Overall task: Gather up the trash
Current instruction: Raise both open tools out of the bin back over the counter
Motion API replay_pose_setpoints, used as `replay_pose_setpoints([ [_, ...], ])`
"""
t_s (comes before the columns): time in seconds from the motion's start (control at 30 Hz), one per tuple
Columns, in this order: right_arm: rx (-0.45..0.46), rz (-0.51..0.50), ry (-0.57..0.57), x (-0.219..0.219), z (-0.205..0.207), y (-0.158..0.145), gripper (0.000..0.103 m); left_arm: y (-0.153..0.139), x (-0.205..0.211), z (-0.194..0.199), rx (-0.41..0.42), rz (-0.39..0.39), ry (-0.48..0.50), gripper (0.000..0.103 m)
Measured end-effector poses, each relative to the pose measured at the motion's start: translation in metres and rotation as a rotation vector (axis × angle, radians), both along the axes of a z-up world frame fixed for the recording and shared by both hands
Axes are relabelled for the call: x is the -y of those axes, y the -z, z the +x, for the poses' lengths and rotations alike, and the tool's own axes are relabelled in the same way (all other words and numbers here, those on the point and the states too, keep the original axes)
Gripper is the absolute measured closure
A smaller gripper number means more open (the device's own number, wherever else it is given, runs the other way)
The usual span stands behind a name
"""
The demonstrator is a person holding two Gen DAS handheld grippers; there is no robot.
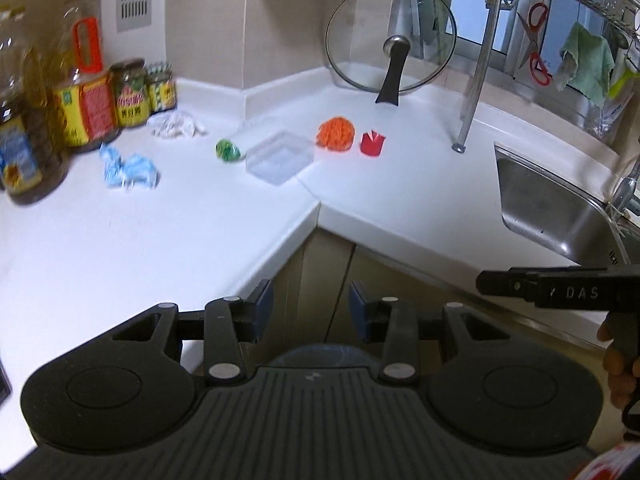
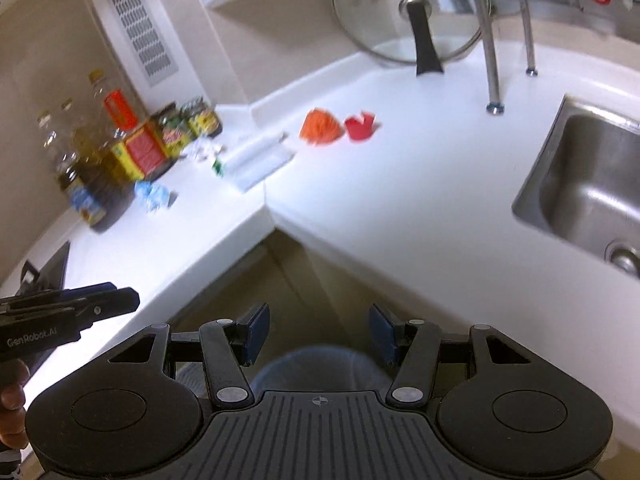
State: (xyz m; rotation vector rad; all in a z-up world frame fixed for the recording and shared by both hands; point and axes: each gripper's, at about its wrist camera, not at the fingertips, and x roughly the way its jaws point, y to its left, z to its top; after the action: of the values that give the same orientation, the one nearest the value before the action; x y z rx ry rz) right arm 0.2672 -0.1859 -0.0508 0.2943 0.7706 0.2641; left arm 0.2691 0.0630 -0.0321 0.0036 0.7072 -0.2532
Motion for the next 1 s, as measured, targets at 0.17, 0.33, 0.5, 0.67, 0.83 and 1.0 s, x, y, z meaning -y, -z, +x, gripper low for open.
replay_pose_setpoints([
  [0.17, 0.049, -0.033, -0.001, 0.008, 0.024, -0.01, 0.047, -0.007, 0.006, 0.02, 0.04, 0.009, 0.014, 0.059],
  [0.33, 0.088, -0.056, -0.028, 0.018, 0.061, -0.013, 0.047, -0.01, 0.017, 0.05, 0.078, 0.029, -0.001, 0.053],
  [0.5, 0.093, -0.084, -0.086, 0.025, 0.109, -0.008, 0.047, -0.008, 0.025, 0.085, 0.089, 0.053, -0.044, 0.043],
  [0.67, 0.094, -0.102, -0.129, 0.034, 0.153, 0.0, 0.036, -0.001, 0.034, 0.124, 0.093, 0.072, -0.08, 0.035],
  [0.83, 0.1, -0.106, -0.154, 0.039, 0.196, 0.011, 0.03, 0.011, 0.038, 0.162, 0.07, 0.086, -0.107, 0.031],
  [1.0, 0.088, -0.108, -0.171, 0.04, 0.23, 0.024, 0.029, 0.022, 0.043, 0.193, 0.057, 0.124, -0.117, 0.023],
])
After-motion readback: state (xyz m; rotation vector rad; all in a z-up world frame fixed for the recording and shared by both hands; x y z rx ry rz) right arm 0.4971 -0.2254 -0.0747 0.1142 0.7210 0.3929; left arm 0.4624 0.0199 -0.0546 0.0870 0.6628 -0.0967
